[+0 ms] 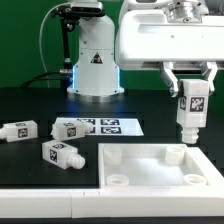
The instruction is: Assemble square table
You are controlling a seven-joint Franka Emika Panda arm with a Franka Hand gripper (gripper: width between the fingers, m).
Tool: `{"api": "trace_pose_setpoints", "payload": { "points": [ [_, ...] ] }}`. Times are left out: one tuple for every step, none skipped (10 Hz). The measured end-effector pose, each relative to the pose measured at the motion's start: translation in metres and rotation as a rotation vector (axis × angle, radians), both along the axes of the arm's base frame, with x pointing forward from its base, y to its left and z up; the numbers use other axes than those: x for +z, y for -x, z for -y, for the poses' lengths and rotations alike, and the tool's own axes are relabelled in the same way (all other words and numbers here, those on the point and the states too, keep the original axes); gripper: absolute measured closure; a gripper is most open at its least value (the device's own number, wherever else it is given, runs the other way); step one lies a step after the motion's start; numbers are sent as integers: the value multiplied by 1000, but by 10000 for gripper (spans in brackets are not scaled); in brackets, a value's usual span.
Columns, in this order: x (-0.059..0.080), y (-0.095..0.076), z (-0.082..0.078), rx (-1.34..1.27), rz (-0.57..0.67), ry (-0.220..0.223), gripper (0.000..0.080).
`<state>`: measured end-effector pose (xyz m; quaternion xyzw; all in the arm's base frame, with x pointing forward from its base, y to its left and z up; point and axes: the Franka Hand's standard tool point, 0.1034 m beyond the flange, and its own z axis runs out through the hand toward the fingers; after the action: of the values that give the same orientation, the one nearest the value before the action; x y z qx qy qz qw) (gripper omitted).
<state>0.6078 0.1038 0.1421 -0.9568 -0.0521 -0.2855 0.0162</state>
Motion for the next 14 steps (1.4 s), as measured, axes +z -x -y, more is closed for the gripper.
{"api": "trace_pose_setpoints", "payload": {
  "points": [
    [0, 0, 0, 0, 0, 0, 512],
    [0, 0, 0, 0, 0, 0, 512],
    [0, 0, 0, 0, 0, 0, 512],
    [0, 0, 0, 0, 0, 0, 512],
    [5, -6, 2, 2, 73, 5, 512],
    [1, -6, 3, 2, 36, 7, 512],
    [4, -15, 8, -7, -4, 6, 512],
    [13, -30, 12, -16, -29, 0, 512],
    [15, -40, 14, -22, -40, -3, 512],
    [13, -47, 15, -25, -49, -4, 512],
    [9, -49, 11, -21, -46, -3, 512],
    [5, -48, 7, -14, -48, -1, 512],
    [6, -49, 9, -16, -48, -1, 512],
    [5, -48, 9, -16, -48, 0, 512]
  ]
}}
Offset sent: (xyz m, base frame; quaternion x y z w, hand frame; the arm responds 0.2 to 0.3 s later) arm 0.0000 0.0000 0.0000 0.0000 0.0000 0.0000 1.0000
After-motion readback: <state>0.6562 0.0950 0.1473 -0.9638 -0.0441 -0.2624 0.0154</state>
